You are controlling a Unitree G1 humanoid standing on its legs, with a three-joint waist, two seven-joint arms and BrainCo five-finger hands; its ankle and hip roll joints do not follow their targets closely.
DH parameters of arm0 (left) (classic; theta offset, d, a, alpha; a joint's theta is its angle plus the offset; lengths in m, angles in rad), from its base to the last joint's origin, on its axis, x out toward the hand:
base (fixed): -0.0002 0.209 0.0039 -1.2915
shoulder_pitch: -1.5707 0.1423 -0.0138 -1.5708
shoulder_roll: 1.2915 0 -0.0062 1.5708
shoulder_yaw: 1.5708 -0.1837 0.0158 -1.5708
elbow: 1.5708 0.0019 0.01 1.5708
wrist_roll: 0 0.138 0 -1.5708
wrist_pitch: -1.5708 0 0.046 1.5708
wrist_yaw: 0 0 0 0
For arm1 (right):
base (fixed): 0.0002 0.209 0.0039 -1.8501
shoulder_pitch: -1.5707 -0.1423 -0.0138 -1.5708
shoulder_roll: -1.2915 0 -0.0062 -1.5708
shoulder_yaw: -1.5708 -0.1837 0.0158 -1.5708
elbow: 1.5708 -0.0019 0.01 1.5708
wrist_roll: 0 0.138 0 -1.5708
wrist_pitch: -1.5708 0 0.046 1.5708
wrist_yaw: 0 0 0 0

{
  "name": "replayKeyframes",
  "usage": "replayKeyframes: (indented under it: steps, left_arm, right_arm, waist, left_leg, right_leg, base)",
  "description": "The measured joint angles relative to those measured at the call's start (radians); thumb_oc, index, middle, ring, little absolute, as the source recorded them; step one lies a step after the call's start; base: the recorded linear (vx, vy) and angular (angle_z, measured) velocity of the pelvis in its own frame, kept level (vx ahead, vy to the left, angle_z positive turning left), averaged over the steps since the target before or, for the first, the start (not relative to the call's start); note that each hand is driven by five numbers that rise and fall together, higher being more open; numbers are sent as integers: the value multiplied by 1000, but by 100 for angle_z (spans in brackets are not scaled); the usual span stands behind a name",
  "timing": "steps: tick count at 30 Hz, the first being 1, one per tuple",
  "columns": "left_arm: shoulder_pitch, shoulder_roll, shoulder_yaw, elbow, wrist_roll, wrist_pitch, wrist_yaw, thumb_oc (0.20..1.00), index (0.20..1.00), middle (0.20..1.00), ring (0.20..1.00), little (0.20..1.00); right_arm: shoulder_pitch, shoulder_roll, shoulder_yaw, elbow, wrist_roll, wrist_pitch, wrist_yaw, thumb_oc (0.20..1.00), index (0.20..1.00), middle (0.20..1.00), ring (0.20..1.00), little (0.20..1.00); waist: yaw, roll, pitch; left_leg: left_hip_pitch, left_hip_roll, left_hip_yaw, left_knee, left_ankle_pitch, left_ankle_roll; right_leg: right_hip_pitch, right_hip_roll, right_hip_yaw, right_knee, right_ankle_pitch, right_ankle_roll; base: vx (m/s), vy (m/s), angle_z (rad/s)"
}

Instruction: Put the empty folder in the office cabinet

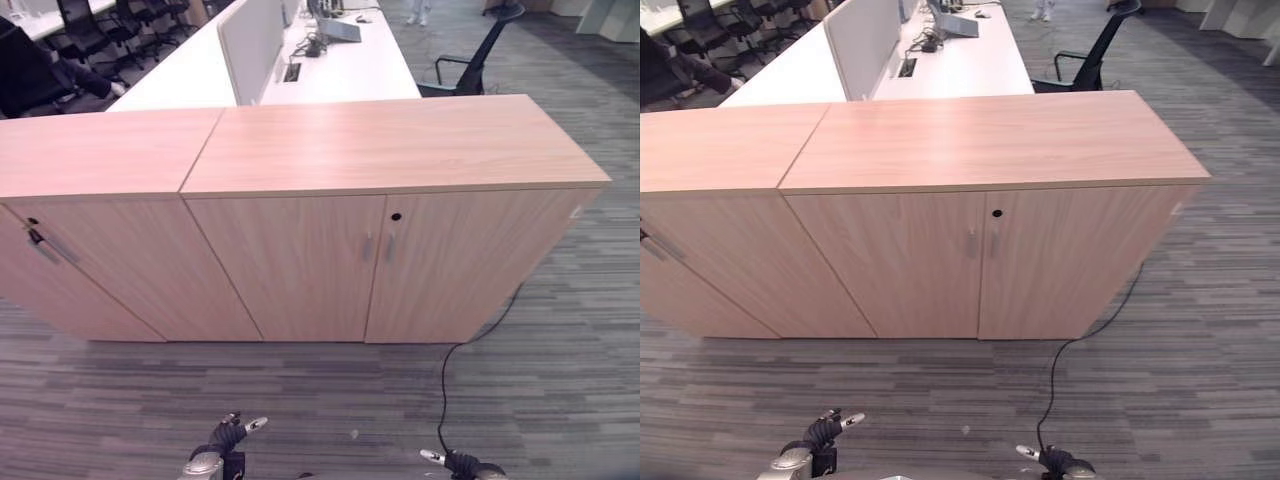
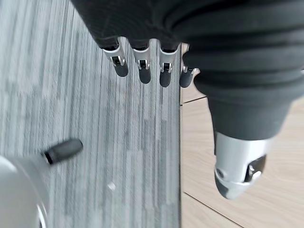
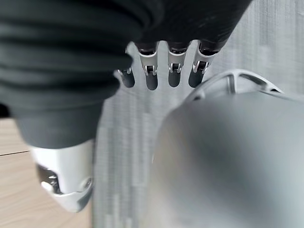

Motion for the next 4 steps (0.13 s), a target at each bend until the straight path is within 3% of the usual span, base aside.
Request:
replayKeyframes:
  steps: [1,2,3,4]
  left_arm:
    - [-13,22,1,15,12,-2,1,1000,1000,1000,1000,1000]
    - [-13,30,5,18,12,-7,1,1000,1000,1000,1000,1000]
    - [-8,20,26,63,12,-4,-2,1000,1000,1000,1000,1000]
    - [-4,6,46,79,12,-4,-1,1000,1000,1000,1000,1000]
  right_arm:
    - [-7,10,1,-8,4,1,-1,1000,1000,1000,1000,1000]
    - [-5,20,0,-15,19,2,0,1000,1000,1000,1000,1000]
    - [7,28,-3,-9,38,3,-1,1000,1000,1000,1000,1000]
    - [16,28,-5,23,38,7,-2,1000,1000,1000,1000,1000]
  waist:
    - [-4,-27,16]
    - [-2,-49,30]
    - [-23,-53,31]
    - [-26,-54,30]
  left_leg:
    - [-8,-1,-1,-4,6,-2]
    - [-11,-2,-5,-3,8,-3]
    - [-18,8,-26,-4,12,-11]
    - [-10,8,-31,-4,14,-14]
  right_leg:
    - [-39,61,103,-57,-10,13]
    - [-68,95,106,-85,-10,13]
    - [-62,178,167,-199,-7,13]
    - [-43,199,175,-244,18,-10]
  base:
    - [91,-79,13]
    - [114,-123,30]
    - [126,-145,35]
    - [114,-164,62]
